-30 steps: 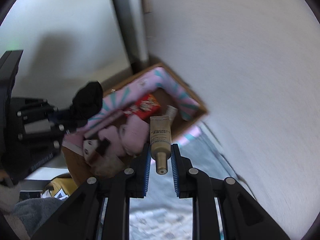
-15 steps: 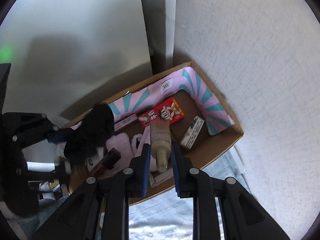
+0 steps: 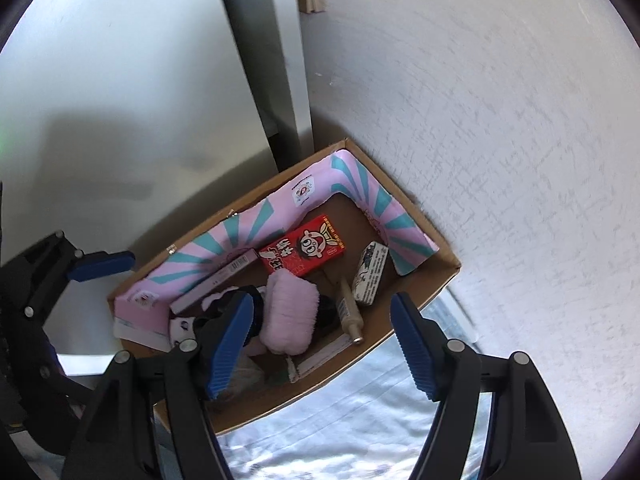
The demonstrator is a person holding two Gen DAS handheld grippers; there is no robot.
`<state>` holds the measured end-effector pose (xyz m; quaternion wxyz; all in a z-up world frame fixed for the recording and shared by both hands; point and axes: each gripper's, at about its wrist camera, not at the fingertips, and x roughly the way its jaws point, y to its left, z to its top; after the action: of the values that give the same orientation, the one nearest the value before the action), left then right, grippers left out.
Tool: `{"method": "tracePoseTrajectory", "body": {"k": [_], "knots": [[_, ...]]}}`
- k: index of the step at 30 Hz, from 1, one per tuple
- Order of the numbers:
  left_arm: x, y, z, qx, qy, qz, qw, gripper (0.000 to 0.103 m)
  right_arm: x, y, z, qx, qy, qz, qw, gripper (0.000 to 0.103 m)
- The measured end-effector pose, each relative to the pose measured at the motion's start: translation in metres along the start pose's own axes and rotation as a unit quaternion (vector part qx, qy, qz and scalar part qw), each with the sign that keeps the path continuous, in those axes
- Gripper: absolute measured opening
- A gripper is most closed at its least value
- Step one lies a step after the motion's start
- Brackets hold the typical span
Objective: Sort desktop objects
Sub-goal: 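Move both tools back over the last two items on the bed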
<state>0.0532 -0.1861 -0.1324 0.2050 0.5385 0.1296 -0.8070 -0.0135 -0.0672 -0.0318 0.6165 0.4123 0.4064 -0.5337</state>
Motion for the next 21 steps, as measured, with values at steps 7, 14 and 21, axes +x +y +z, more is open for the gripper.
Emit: {"method": "tracePoseTrajectory", "body": {"k": [7,14,21], "knots": [[-0.003,0.005,0.000,-0.003,-0.005,-0.003,1.0000,0.086,-0.008,-0.009,-0.006,0.023,-0.004,0.012,1.000,0.067],[-0.012,-0.013,0.011,0.018,-0.014,-0.008,0.9997,0.086,-0.026,-0.020,-0.022,0.040,-0.007,-0.004,0.999,0.067],[-0.023,-0.049,0.028,0.060,-0.027,-0.023,0.9976,0.086,-0.058,-0.049,-0.056,0.074,-0.015,-0.039,0.996,0.067]]}}
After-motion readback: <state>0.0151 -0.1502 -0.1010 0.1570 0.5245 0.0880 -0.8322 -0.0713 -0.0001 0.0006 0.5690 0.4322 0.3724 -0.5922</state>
